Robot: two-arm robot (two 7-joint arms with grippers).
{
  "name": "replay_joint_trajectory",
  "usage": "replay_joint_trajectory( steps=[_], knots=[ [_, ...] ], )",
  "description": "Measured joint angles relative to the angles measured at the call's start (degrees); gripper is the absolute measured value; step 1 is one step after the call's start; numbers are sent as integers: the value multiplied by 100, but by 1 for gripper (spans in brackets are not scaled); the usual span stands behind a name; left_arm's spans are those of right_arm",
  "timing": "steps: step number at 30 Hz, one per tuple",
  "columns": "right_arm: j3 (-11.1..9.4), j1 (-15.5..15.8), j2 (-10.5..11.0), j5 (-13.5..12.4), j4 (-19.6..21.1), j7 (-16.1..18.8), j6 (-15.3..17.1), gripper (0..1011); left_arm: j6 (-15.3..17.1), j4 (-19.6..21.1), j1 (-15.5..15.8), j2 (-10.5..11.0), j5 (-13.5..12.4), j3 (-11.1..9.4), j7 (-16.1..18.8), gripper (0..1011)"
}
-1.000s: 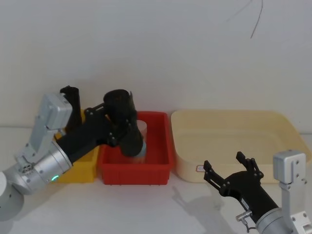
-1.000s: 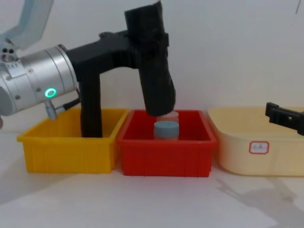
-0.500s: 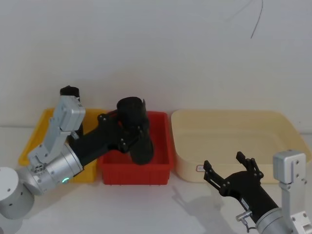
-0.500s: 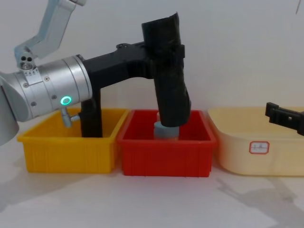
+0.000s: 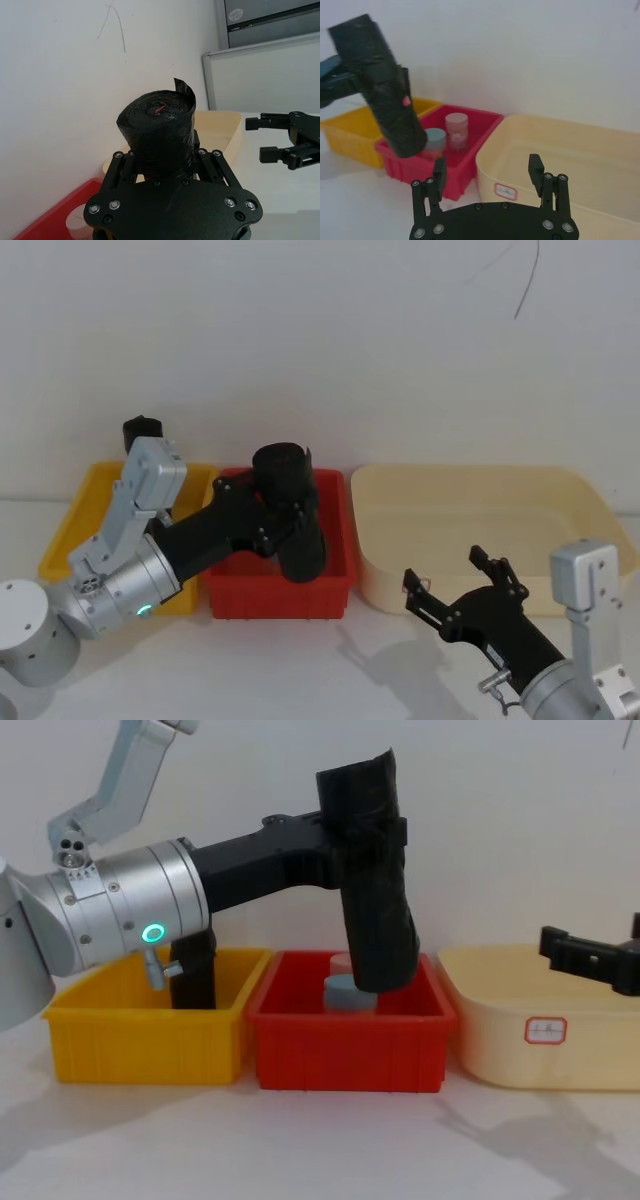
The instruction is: Pick up the garbage bag with the one hand and transfer it to the other hand.
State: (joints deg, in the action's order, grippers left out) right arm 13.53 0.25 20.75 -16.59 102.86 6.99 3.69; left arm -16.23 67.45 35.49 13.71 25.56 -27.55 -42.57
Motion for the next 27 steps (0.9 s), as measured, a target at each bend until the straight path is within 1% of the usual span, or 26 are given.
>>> replay_joint_trajectory(
  steps=[3, 8, 14, 20, 27],
  knots=[
    [35, -39, 40, -7, 33, 96, 53, 1001, 2, -11, 8, -6, 8, -11, -15, 452],
    [151, -158, 116, -16, 85, 349, 199, 1001, 4, -24, 21, -13, 17, -24, -33, 452],
    [286, -323, 142, -14, 90, 589, 350, 1001, 4, -35, 29, -17, 24, -33, -44, 452],
    [398, -486, 108, -1, 12, 744, 438, 1001, 4, -40, 32, -20, 27, -37, -51, 452],
    [575, -749, -1, 70, -192, 932, 475, 1001, 4, -44, 37, -22, 31, -43, -56, 452]
  ],
)
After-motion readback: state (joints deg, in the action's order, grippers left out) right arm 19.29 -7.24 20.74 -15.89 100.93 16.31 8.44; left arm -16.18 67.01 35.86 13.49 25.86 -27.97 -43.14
